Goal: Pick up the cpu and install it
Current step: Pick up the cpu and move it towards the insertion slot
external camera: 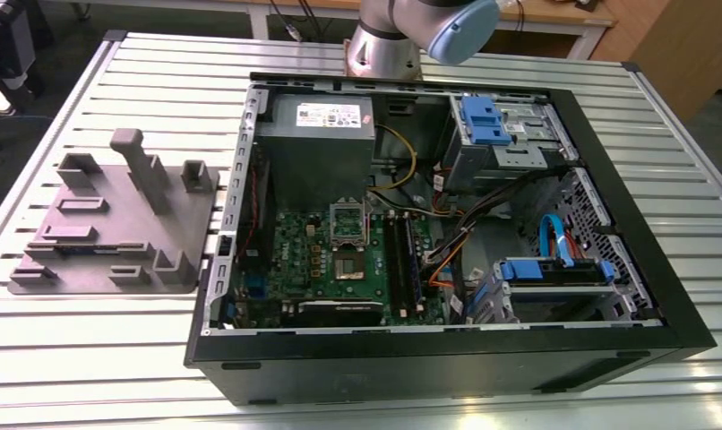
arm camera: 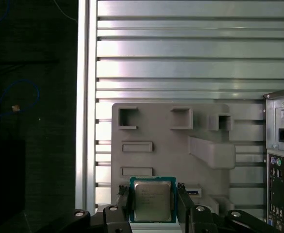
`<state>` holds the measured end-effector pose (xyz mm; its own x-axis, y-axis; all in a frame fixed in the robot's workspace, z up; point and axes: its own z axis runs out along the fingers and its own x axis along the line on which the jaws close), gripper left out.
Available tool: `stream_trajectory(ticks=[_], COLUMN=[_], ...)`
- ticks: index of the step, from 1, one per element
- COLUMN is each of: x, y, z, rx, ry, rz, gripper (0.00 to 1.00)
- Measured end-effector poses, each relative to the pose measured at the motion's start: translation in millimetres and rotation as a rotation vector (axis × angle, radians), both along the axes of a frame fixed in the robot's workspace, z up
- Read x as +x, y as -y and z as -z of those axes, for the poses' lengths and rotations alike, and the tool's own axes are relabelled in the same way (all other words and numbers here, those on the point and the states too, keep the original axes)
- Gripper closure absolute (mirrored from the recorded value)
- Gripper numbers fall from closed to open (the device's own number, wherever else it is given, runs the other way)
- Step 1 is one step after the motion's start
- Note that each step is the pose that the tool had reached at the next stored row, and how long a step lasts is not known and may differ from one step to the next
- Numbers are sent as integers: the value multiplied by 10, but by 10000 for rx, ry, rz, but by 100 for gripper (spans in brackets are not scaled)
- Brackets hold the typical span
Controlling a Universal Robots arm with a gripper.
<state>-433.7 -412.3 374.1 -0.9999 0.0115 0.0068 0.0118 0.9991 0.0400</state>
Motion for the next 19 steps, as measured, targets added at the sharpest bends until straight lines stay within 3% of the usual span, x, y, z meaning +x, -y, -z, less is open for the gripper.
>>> stream_trajectory(ticks=[19], x=[66], y=[0], z=[1], rx=[0], ry=[0], rz=[0], gripper=[53])
